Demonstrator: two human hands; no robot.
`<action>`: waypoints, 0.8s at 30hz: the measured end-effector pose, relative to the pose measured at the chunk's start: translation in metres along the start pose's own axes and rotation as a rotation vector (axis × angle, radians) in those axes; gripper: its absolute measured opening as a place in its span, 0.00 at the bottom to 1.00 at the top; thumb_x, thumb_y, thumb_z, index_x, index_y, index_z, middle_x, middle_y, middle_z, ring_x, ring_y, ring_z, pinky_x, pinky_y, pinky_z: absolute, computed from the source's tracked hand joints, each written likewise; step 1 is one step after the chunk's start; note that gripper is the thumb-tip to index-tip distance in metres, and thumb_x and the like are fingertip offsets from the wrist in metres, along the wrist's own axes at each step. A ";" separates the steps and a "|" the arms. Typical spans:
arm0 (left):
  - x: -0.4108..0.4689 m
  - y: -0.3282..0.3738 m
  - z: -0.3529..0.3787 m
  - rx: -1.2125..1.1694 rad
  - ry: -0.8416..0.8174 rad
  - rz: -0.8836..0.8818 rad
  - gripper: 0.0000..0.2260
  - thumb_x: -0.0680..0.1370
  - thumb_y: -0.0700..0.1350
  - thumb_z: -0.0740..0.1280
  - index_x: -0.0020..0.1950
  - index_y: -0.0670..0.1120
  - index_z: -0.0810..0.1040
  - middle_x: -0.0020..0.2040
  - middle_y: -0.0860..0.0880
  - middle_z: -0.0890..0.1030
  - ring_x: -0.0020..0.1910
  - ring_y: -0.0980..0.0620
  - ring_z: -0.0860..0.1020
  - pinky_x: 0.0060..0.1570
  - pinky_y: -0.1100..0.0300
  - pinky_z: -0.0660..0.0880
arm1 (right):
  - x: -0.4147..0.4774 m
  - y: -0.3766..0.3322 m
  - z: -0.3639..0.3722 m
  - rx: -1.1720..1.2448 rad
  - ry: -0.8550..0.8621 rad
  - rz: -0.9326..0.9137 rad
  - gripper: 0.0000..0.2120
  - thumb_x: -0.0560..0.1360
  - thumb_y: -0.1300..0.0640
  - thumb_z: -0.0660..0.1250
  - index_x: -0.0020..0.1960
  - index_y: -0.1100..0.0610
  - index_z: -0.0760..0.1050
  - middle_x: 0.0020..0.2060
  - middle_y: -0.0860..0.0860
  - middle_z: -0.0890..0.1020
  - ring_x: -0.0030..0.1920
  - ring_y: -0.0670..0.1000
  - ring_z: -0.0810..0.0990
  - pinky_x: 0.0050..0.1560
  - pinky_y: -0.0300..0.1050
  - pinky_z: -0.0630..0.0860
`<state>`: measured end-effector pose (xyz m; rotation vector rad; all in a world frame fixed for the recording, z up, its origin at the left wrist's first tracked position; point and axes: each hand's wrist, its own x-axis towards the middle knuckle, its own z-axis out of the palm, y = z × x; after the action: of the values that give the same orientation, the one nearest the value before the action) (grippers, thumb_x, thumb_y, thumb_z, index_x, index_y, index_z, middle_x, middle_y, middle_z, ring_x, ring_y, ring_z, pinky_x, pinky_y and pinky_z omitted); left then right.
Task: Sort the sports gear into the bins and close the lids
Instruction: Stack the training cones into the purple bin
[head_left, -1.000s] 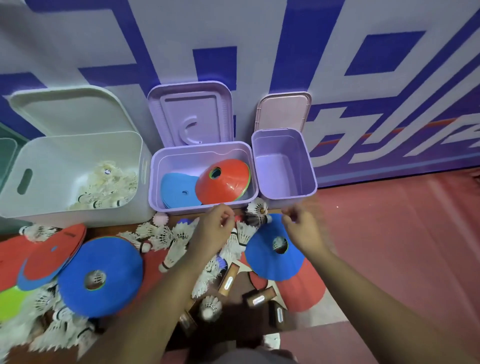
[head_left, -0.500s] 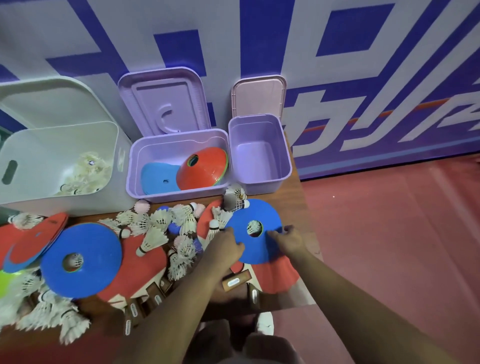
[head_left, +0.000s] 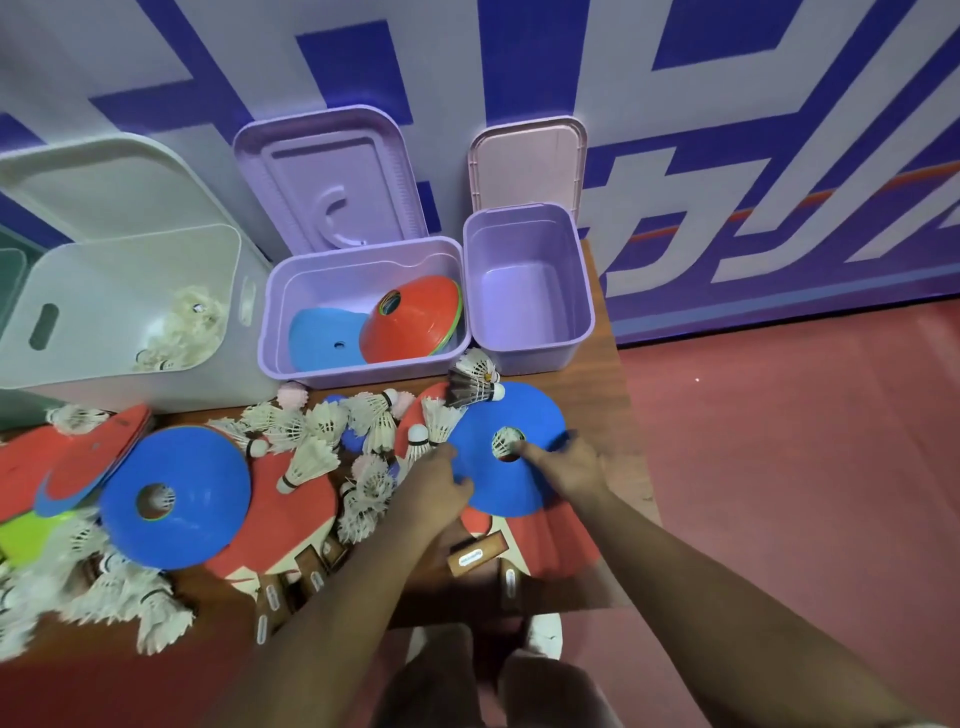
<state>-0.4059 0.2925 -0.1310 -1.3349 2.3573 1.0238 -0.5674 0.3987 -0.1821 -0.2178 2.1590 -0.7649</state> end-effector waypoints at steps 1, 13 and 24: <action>0.000 0.000 0.001 -0.012 0.015 -0.004 0.22 0.78 0.45 0.62 0.71 0.43 0.67 0.67 0.46 0.73 0.61 0.47 0.75 0.54 0.57 0.72 | -0.003 -0.004 -0.001 0.018 0.028 -0.030 0.39 0.55 0.29 0.72 0.55 0.55 0.76 0.52 0.52 0.81 0.56 0.57 0.78 0.60 0.55 0.74; -0.011 0.016 -0.020 -0.295 0.171 -0.011 0.18 0.80 0.59 0.60 0.60 0.48 0.74 0.51 0.54 0.80 0.49 0.52 0.80 0.49 0.56 0.76 | -0.049 -0.014 -0.054 0.479 0.007 -0.123 0.13 0.74 0.53 0.71 0.55 0.56 0.74 0.42 0.43 0.78 0.41 0.39 0.77 0.36 0.35 0.70; -0.028 0.019 -0.058 -1.167 0.132 -0.076 0.11 0.80 0.35 0.63 0.61 0.41 0.75 0.54 0.44 0.83 0.46 0.42 0.82 0.37 0.52 0.79 | -0.076 -0.033 -0.068 0.786 -0.219 -0.155 0.12 0.78 0.58 0.67 0.55 0.66 0.77 0.46 0.59 0.82 0.41 0.55 0.79 0.40 0.48 0.76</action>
<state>-0.3994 0.2779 -0.0663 -1.7873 1.6841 2.5208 -0.5719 0.4329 -0.0803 -0.0486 1.5111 -1.5314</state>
